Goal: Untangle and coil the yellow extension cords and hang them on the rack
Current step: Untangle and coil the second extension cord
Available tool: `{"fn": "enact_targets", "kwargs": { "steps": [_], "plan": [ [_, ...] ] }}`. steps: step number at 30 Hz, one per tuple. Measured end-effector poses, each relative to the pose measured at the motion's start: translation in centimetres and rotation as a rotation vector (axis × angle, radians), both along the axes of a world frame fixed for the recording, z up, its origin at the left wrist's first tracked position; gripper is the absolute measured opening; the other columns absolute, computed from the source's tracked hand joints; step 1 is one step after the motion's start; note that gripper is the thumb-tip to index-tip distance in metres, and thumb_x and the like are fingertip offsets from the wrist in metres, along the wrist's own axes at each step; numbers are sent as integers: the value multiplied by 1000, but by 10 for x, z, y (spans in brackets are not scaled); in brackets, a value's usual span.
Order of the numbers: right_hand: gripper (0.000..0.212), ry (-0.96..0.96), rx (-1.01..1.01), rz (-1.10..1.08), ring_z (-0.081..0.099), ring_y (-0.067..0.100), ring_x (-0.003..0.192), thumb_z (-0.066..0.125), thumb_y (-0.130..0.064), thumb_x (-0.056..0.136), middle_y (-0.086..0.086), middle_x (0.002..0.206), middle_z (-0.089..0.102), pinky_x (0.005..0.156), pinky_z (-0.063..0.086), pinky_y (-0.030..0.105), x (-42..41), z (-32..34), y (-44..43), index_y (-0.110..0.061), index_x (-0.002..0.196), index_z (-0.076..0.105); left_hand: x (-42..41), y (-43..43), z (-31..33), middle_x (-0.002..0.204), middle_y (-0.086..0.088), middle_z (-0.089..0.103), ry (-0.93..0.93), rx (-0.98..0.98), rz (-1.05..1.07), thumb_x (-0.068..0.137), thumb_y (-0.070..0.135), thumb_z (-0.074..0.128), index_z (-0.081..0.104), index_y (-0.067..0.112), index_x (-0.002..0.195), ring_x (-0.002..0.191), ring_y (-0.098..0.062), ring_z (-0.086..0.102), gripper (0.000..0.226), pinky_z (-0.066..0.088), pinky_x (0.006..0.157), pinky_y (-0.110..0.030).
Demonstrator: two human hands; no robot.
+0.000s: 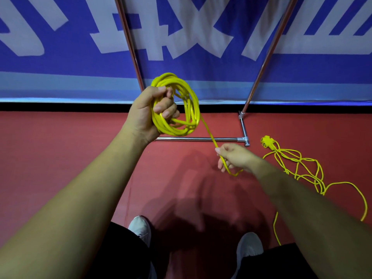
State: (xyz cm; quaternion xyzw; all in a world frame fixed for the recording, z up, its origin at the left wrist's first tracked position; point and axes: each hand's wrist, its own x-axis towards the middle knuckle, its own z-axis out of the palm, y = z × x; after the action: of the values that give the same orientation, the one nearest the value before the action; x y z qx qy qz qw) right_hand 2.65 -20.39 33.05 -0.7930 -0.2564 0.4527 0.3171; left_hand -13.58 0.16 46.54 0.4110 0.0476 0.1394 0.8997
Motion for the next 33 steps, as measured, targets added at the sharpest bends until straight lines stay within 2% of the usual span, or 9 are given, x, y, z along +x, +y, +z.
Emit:
{"fn": "enact_targets", "kwargs": {
  "steps": [4,9,14,20,23,25,27,29,33],
  "plan": [
    [27,-136,51,86,34,17,33,43,-28,103,4,47,55,41,29,23,-23,8,19,-13,84,54,3,-1,3,45,9,38,60,21,209,100,15,37,43,16,80,46,-10,43,21,44,56,-25],
    [29,-127,69,293,35,15,35,49,-27,101,7,51,49,41,32,24,-57,32,32,-14,82,66,5,-1,4,53,3,38,100,131,436,102,10,43,43,16,76,53,-15,48,26,46,56,-27],
    [28,-110,152,398,42,16,45,52,-27,100,6,50,48,52,35,28,-74,71,34,-8,91,70,0,0,-5,58,0,46,241,533,532,100,14,52,51,15,82,56,-18,54,18,48,58,-36],
    [17,-243,216,548,43,1,43,61,-13,94,-23,42,47,51,29,11,-74,119,26,-11,104,74,3,5,-18,58,-3,55,371,801,592,96,22,58,51,3,88,53,-23,59,21,47,45,-44],
    [17,-280,339,537,49,-6,49,60,-4,93,-30,45,50,52,33,6,-66,133,23,-4,103,73,3,4,-25,59,-6,61,558,1050,506,94,25,61,53,8,83,50,-22,61,22,46,45,-26],
    [14,-294,421,463,49,-6,51,63,-7,92,-25,52,58,55,32,7,-58,136,24,-8,98,75,3,1,-29,59,-8,62,652,1203,338,93,26,62,53,10,80,52,-23,64,23,51,46,-28],
    [12,-305,493,361,47,-4,62,67,-18,89,-2,67,68,58,35,22,-50,133,25,-15,94,77,5,0,-31,53,-8,60,660,1175,163,93,31,63,53,10,73,47,-32,62,30,52,43,-40],
    [9,-336,536,231,47,6,65,70,-19,88,15,77,69,59,37,28,-40,131,23,-17,91,78,7,-3,-29,50,-6,60,664,1098,50,95,38,62,57,7,69,42,-27,58,41,47,42,-32],
    [10,-417,570,44,43,3,57,77,-24,82,1,63,60,57,34,22,-26,128,19,-15,80,75,5,-9,-26,54,-7,50,533,929,-193,87,70,52,61,6,77,47,-22,51,65,44,52,-26]
  ]
}}
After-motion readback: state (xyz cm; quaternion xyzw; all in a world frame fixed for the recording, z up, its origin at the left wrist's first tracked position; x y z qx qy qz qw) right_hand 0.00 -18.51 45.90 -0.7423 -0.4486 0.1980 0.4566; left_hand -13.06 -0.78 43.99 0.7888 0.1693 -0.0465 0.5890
